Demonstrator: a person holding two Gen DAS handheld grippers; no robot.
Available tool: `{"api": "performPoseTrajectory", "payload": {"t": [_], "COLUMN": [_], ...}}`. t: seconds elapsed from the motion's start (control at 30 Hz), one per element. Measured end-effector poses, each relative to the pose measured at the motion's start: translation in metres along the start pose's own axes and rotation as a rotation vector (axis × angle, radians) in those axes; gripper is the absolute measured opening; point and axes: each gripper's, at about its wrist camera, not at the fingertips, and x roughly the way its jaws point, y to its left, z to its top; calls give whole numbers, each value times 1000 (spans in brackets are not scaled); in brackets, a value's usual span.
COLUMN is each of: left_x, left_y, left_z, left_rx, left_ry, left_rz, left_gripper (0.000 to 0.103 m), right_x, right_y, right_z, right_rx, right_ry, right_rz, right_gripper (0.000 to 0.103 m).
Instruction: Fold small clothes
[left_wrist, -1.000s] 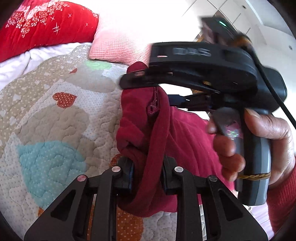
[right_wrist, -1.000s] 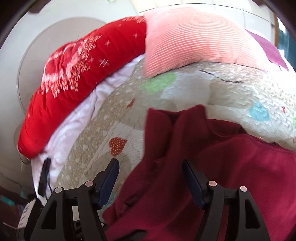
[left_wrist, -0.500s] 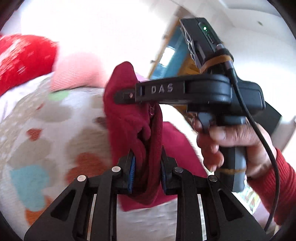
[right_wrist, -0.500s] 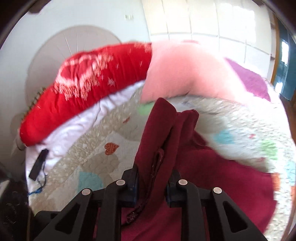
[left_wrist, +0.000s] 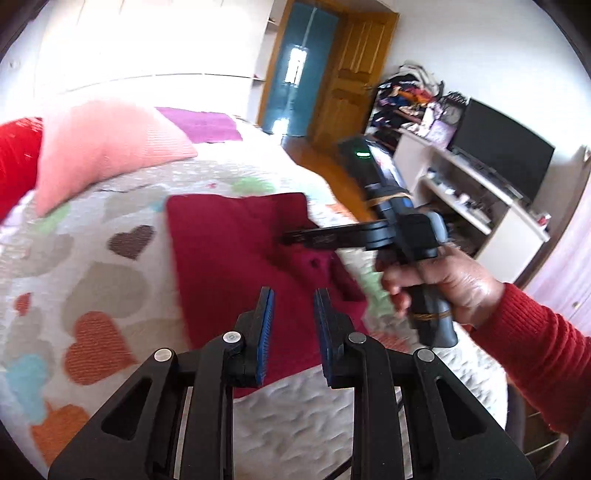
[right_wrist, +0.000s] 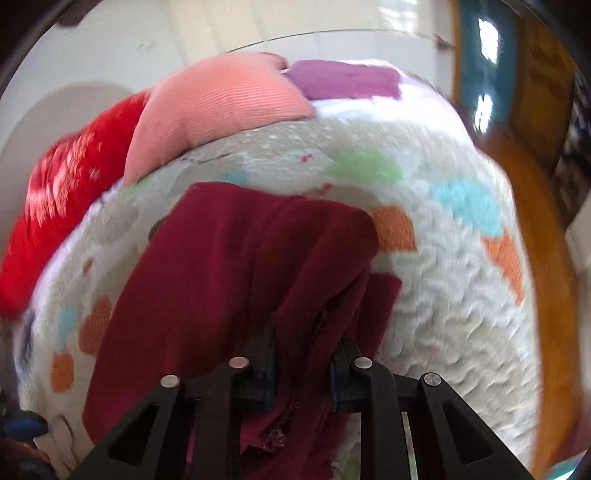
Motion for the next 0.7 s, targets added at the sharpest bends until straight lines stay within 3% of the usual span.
{"api": "performPoseTrajectory", "payload": {"t": [0.03,0.1,0.23,0.37,0.4,0.43,0.53,0.7], "left_x": [-2,-4,16,49,55,61,74,71], "left_y": [3,14,39,51,48,45,35,24], "left_z": [1,4,5,-4,-12,-17,-32,-34], "left_rx": [5,11,10,-26,-28,-23,2,30], "left_ry": [-2,-7,8,69,96,116,165,160], "left_rz": [24,77,172,159,157,163,179,219], "left_gripper": [21,21,21,21,21,21,21,22], "right_x": [-9,-28,-78,-84,-78,-71,-37,-48], "right_y": [-8,-13,-1,49,59,66,52,27], "right_z": [-2,-5,-18,-33,-40,-50,-78,-89], "right_rx": [53,98,85,-29,-74,-121,-146,-1], "right_ry": [-24,-57,-129,-102,-77,-56,58,19], "right_rz": [40,32,102,200,196,138,-92,16], "right_gripper": [36,45,46,46,46,42,37,37]}}
